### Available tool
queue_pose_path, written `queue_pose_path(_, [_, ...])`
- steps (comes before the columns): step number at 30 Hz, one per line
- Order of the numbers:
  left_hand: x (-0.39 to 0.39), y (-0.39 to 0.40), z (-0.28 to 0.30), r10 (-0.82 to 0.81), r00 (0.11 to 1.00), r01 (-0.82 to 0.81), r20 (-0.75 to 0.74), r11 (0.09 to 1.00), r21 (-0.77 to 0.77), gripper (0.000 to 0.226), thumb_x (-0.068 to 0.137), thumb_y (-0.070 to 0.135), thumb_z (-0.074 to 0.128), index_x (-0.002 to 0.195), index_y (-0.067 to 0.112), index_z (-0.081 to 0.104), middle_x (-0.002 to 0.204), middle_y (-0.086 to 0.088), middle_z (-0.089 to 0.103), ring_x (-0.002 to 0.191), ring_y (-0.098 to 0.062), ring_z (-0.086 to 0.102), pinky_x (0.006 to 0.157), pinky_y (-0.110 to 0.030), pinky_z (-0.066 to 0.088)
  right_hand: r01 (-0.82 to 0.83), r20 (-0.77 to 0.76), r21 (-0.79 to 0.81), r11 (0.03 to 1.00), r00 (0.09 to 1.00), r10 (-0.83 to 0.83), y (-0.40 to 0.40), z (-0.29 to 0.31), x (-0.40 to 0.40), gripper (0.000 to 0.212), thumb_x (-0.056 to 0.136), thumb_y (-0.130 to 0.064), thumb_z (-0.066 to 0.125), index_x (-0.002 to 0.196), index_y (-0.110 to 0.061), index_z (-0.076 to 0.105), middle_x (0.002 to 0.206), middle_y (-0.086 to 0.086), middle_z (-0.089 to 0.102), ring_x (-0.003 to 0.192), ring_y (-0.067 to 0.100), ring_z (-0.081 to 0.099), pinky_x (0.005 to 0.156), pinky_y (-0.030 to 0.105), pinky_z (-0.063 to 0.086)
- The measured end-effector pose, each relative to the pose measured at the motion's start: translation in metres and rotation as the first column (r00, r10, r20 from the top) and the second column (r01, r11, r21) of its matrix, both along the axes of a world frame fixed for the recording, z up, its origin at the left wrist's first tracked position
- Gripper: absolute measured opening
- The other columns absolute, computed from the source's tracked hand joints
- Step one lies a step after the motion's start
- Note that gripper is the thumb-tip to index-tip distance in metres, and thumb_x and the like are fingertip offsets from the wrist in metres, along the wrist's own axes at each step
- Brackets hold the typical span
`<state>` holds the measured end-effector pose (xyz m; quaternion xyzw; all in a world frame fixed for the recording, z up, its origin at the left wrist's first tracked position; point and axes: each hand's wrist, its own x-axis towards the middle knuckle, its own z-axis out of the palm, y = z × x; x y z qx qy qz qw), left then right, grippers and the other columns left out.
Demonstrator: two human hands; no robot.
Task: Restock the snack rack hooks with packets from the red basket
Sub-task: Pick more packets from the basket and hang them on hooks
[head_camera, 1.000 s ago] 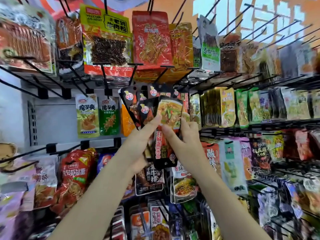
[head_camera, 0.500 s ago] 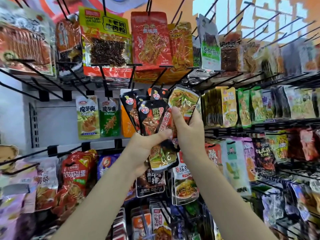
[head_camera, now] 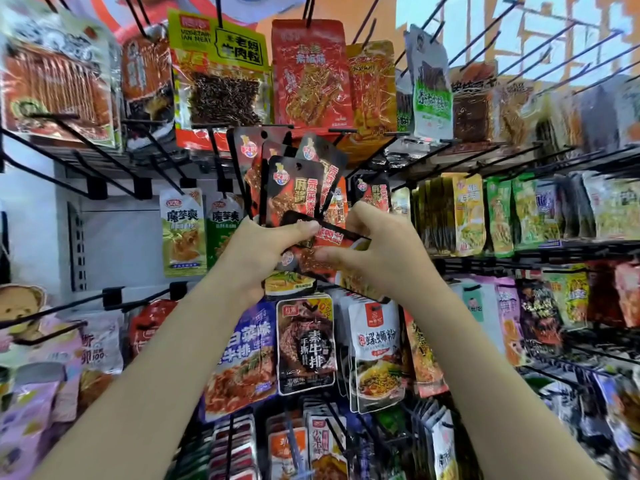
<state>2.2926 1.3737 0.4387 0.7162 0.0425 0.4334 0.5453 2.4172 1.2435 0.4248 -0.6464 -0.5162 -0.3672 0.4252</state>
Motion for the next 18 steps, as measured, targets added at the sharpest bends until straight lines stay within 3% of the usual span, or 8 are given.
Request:
queue_pose_path(3, [0.002,-0.007,0.000,-0.022,1.000,0.022,0.015,1.000,-0.005,0.013,0.084,0.034,0.080,0.089,0.026,0.070,0.089,0.010,0.075,0.093,-0.007,0.068,0.087,-0.027,0.048,-0.266,-0.237,-0.100,0.959,0.942,0.237,-0.001,-0.002,0.006,0.044,0.079,-0.047,0.080,0.081,-0.016,0.048,0.066,0.008,0.051,0.059,0.015,0.045,0.058,0.032,0.038])
queue_pose_path(7, [0.005,-0.008,0.003,-0.023,0.999,0.028,0.043,0.994,-0.107,0.047,0.090,0.052,0.067,0.123,0.019,0.058,0.103,0.009,0.060,0.085,-0.001,0.063,0.084,-0.020,0.052,-0.373,-0.318,0.103,0.922,0.866,0.386,-0.007,-0.007,0.015,0.020,0.089,-0.027,0.075,0.098,-0.025,0.057,0.080,0.013,0.073,0.071,0.040,0.068,0.060,0.051,0.053])
queue_pose_path(9, [0.011,-0.006,0.002,0.025,0.999,-0.020,0.031,0.988,-0.153,0.038,0.091,0.052,0.067,0.107,0.018,0.062,0.101,0.004,0.065,0.098,-0.015,0.066,0.092,-0.033,0.054,-0.356,-0.334,0.229,0.906,0.846,0.417,-0.010,-0.007,0.025,0.020,0.091,-0.020,0.073,0.094,-0.025,0.053,0.086,0.012,0.073,0.073,0.034,0.069,0.063,0.051,0.055])
queue_pose_path(11, [0.015,-0.007,0.000,0.049,0.998,-0.041,0.046,0.988,-0.151,0.032,0.091,0.050,0.067,0.085,0.021,0.054,0.085,0.002,0.062,0.087,-0.019,0.063,0.080,-0.033,0.051,-0.332,-0.371,0.300,0.894,0.823,0.430,-0.014,-0.004,0.037,0.025,0.092,-0.021,0.071,0.093,-0.025,0.047,0.085,0.010,0.064,0.068,0.024,0.059,0.061,0.039,0.048])
queue_pose_path(12, [0.017,-0.005,-0.001,0.055,0.997,-0.049,0.045,0.990,-0.132,0.037,0.089,0.053,0.068,0.087,0.018,0.057,0.083,0.002,0.060,0.087,-0.020,0.063,0.082,-0.033,0.049,-0.319,-0.403,0.319,0.892,0.807,0.432,-0.016,-0.002,0.041,0.025,0.092,-0.021,0.070,0.097,-0.025,0.046,0.086,0.009,0.060,0.069,0.018,0.055,0.064,0.033,0.045])
queue_pose_path(14, [0.022,-0.005,-0.001,0.066,0.998,-0.064,0.012,0.993,-0.103,0.077,0.071,0.073,0.074,0.114,0.009,0.065,0.092,-0.001,0.065,0.099,-0.026,0.064,0.096,-0.041,0.049,-0.324,-0.461,0.371,0.870,0.749,0.476,-0.017,0.002,0.047,0.027,0.094,-0.013,0.066,0.109,-0.022,0.046,0.084,0.000,0.062,0.066,0.008,0.054,0.062,0.022,0.045])
queue_pose_path(16, [0.031,0.001,0.001,0.055,0.998,-0.053,0.011,0.993,-0.107,0.121,0.046,0.088,0.075,0.132,0.006,0.058,0.121,-0.009,0.068,0.115,-0.032,0.063,0.104,-0.053,0.048,-0.311,-0.479,0.431,0.847,0.716,0.507,-0.017,0.008,0.051,0.030,0.094,-0.012,0.065,0.119,-0.020,0.051,0.085,-0.004,0.069,0.069,0.006,0.063,0.062,0.018,0.049])
queue_pose_path(18, [0.045,0.010,0.002,0.035,0.999,-0.038,-0.025,0.991,-0.125,0.139,0.036,0.092,0.077,0.143,0.009,0.049,0.141,-0.014,0.058,0.124,-0.039,0.059,0.103,-0.060,0.047,-0.255,-0.476,0.470,0.845,0.732,0.487,-0.015,0.017,0.055,0.021,0.094,-0.022,0.068,0.113,-0.017,0.062,0.093,0.002,0.074,0.082,0.014,0.070,0.069,0.021,0.053])
